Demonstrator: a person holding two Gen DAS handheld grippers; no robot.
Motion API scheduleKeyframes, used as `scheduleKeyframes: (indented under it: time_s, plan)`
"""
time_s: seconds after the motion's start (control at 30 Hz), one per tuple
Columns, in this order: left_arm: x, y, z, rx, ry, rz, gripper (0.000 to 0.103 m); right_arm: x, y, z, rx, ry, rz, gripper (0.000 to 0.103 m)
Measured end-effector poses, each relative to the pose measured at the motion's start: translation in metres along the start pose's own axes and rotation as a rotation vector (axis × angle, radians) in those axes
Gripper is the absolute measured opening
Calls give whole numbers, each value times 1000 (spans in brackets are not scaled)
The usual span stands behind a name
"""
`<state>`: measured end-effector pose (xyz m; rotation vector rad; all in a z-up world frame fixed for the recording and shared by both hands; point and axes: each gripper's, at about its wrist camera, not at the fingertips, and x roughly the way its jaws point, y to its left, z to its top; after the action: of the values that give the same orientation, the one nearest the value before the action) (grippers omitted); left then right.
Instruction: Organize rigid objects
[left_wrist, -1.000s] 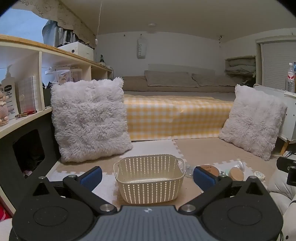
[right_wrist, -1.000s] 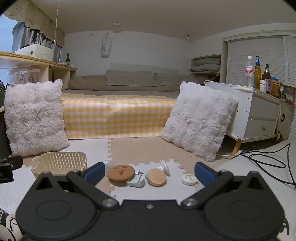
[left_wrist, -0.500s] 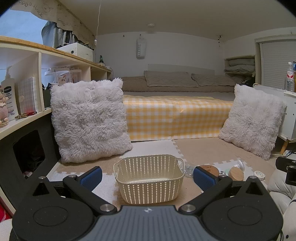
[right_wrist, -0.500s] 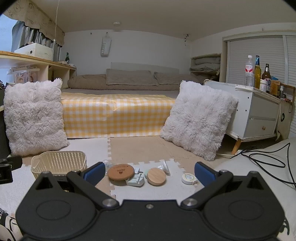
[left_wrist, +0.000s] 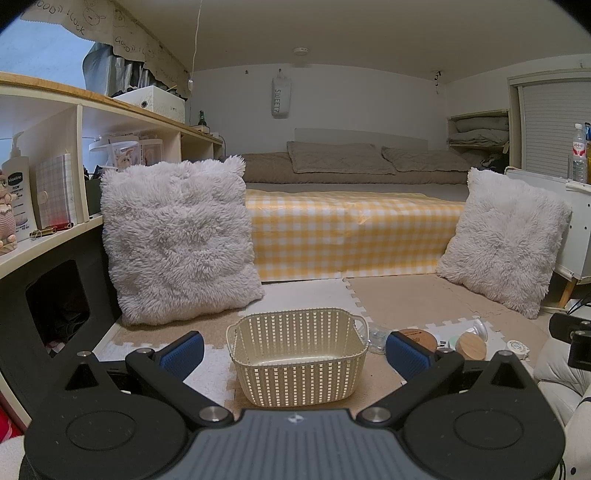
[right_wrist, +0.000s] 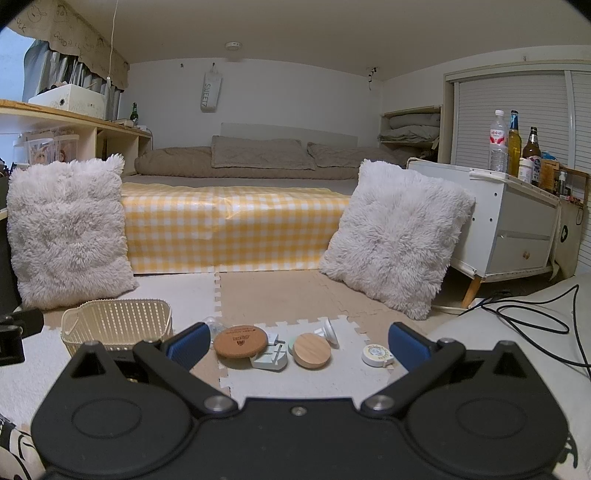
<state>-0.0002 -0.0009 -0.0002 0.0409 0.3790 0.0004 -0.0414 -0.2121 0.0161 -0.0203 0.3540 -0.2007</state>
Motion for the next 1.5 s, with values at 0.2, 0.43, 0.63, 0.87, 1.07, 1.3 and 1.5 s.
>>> scheduleKeyframes:
  time_s: [0.2,0.43,0.63,0.87,1.07,1.3,1.5]
  plan:
    - [0,0,0,1,-1,0,103,0,0,0,-1,1,1,103]
    - [0,0,0,1,-1,0,103,0,0,0,-1,2,1,103]
    - [0,0,0,1,-1,0,103,0,0,0,-1,2,0,103]
    - [0,0,0,2,-1,0,103,0,0,0,-1,4,1,103]
    - [0,0,0,2,-1,0,103,0,1,0,-1,4,0,103]
    - [0,0,0,2,-1,1,103,0,0,0,-1,4,0,103]
    - [-4,-2,3,2,-1,3,103,1,0,0,-1,5,1,103]
